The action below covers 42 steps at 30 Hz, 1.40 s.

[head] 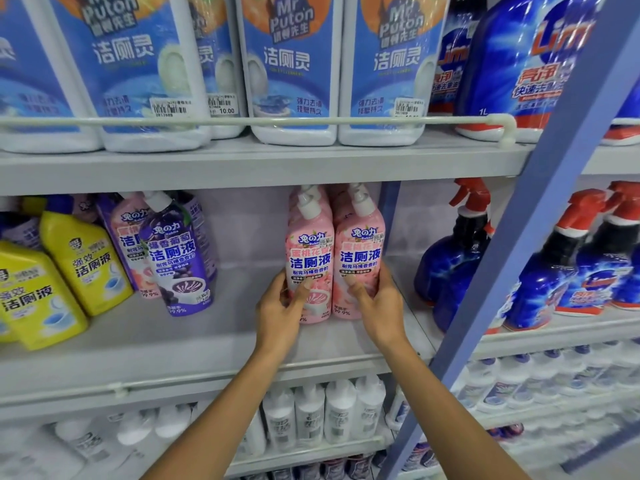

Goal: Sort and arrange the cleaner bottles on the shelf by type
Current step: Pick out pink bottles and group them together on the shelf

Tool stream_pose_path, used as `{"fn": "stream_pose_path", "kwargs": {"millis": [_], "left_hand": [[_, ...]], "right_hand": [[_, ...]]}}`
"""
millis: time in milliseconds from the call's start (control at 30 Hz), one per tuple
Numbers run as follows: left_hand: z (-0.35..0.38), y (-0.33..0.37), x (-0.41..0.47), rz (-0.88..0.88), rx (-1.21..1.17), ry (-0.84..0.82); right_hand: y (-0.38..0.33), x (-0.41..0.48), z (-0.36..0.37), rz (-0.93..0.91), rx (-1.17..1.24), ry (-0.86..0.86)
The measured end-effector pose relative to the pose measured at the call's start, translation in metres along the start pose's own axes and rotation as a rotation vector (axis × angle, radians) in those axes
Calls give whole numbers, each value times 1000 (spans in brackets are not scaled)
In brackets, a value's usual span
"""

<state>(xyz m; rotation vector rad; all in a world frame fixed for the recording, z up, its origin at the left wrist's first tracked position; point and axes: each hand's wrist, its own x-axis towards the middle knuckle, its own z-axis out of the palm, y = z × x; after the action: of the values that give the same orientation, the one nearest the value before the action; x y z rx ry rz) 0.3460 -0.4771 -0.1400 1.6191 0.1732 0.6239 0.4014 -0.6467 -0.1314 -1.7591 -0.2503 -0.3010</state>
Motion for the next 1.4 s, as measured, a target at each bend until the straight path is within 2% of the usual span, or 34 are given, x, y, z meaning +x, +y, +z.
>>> {"fn": "stream_pose_path", "kwargs": {"millis": [433,600,767,1100,1400], "left_hand": [[4,3,-4,-55,37,2],[1,8,-4,-128,24,-18],[-17,7,-2,-185,37,-1],[-106,19,-26,-203,2,3],[-250,31,-55,-228,-76,127]], "right_hand": [[7,1,-8,-4,36,-62],[2,-1,-20,81,22,-106],[2,-5,-29,241,62,-54],[-17,-52,-24,265,53,76],[-69,-124,72,212,169,54]]}}
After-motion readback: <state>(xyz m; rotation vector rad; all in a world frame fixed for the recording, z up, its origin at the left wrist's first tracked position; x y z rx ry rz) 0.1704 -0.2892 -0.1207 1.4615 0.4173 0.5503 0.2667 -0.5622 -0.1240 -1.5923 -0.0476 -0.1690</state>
